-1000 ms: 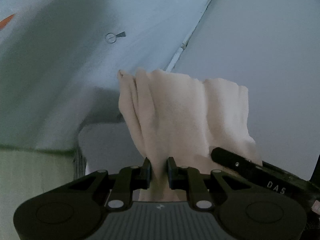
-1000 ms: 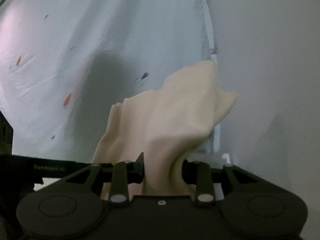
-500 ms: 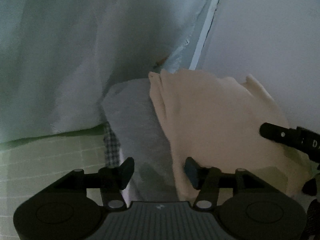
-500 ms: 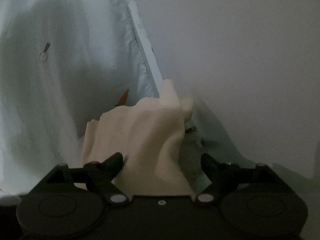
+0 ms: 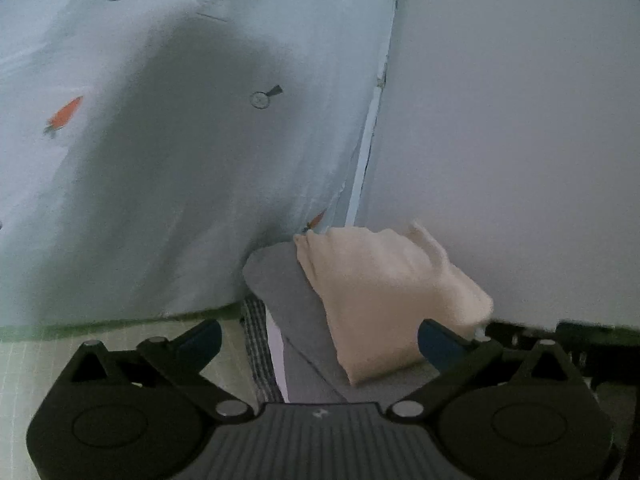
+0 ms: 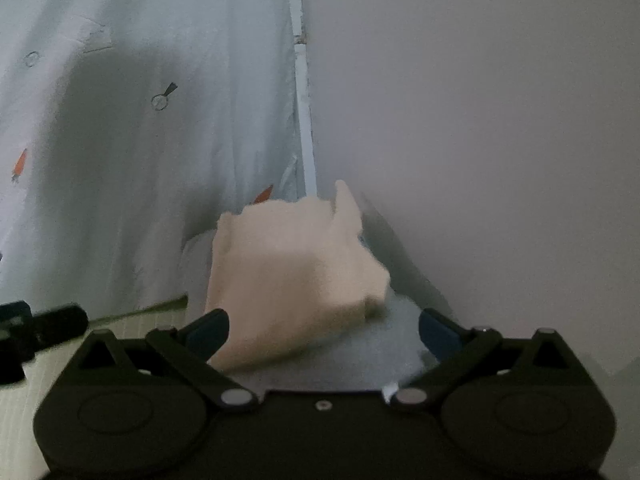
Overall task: Fold clothes
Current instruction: 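Lower the folded shirt onto the clothes pile and open both grippers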
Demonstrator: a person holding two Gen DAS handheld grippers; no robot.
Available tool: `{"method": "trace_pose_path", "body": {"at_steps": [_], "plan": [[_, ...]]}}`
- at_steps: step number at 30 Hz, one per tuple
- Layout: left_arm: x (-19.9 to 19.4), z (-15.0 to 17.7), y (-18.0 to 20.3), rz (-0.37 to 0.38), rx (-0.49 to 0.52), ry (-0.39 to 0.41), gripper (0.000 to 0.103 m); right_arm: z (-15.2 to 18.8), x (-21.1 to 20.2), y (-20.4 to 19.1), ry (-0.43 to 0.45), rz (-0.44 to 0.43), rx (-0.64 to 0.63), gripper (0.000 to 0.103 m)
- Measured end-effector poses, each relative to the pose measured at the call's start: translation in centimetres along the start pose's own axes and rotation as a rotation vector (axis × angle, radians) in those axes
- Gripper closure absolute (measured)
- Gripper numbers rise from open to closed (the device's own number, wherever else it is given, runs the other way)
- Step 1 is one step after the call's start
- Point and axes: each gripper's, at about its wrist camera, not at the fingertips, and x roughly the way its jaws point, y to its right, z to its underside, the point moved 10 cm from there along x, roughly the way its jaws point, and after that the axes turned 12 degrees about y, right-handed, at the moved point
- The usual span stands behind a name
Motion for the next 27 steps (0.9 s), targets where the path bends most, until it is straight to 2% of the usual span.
{"method": "trace_pose_path", "body": {"at_steps": [5, 12, 15, 27], "plan": [[-5.1, 1.3, -0.1, 0.033, 0.016, -0.003, 0.0, 2.1, -5.6, -0.7, -0.018, 0.032, 0.004, 0.0], [-9.4, 3.2, -0.7, 0.027, 0.056, -0.027, 0.0, 4.7, -11.7, -2.3, -0.037, 0.077, -0.009, 0.0], [-10.9, 4.0, -1.1, 0.015, 0.069, -0.042, 0.0, 5.8, -13.9, -2.8, -0.054, 0.095, -0.012, 0.0], [-15.7, 6.2, -0.9, 0.099, 0.103, -0.065, 0.0, 9.1, -19.8, -4.3, -0.096, 0.15, 0.001, 0.0]]}}
